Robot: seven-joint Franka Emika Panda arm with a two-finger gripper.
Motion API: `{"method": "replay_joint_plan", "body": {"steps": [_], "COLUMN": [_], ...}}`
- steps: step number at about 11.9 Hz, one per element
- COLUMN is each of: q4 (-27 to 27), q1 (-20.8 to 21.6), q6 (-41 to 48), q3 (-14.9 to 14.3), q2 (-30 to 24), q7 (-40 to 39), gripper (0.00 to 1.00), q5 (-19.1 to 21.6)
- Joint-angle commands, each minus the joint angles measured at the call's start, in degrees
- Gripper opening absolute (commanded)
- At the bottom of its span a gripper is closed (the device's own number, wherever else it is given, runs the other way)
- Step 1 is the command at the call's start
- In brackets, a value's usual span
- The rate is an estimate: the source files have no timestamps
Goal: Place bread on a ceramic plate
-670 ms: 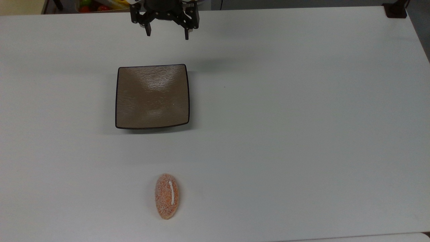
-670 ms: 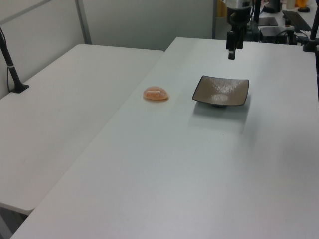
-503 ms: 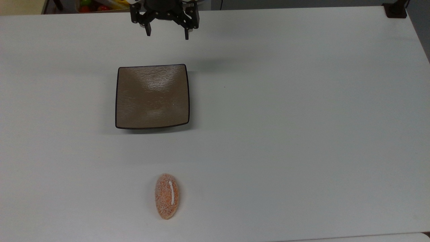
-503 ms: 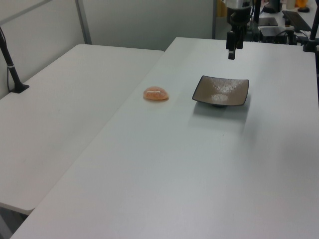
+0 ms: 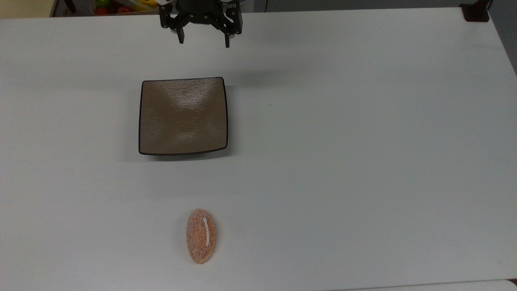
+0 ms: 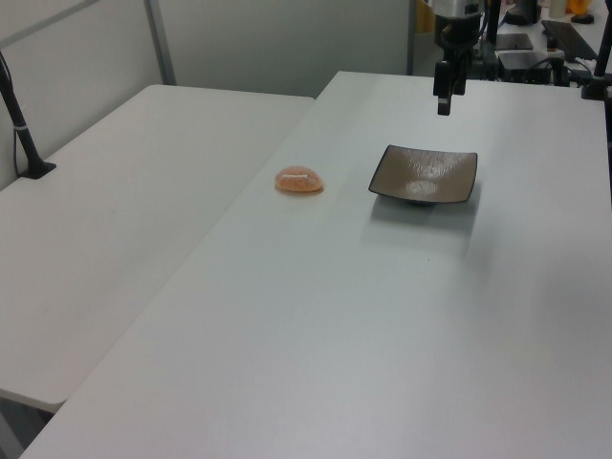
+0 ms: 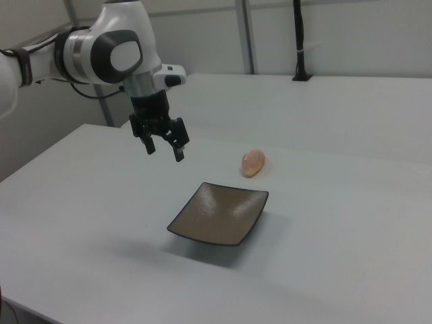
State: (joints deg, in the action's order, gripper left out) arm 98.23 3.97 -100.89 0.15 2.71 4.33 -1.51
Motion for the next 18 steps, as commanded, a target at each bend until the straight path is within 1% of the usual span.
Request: {"method": "replay_joint_plan", "body": {"steps": [1,4,6,8,10,12,13,15,18], "q4": [1.4,1.4,1.6,0.8,0.6,-0.7,-1.7,-5.4,-9.6], "q1": [0.6,0.6,0.5,0.5,0.4,0.5,0.5,0.5,0.4], "q6": [-1.9,-3.1,-8.9,-13.3,-23.2,-35.3,-39.6,-43.4,-50.0], "q3": [-0.2,-0.2,-0.2,-0.2,-0.2,-0.2,-0.2,-0.2,-0.2], "q2": [-1.2,-0.4,0.1,3.1,7.2,12.9,15.5,20.1,25.0], "q7": [-0.1,-0.2,-0.2,-0.2,-0.2,0.0,0.0,0.1,0.2], "gripper": [1.00,1.00,1.00,1.00,1.00,1.00,1.00,1.00,1.00], "q5": [1.0,1.0,1.0,0.7,-0.1,-0.3,-1.1,-3.3,-4.3]}}
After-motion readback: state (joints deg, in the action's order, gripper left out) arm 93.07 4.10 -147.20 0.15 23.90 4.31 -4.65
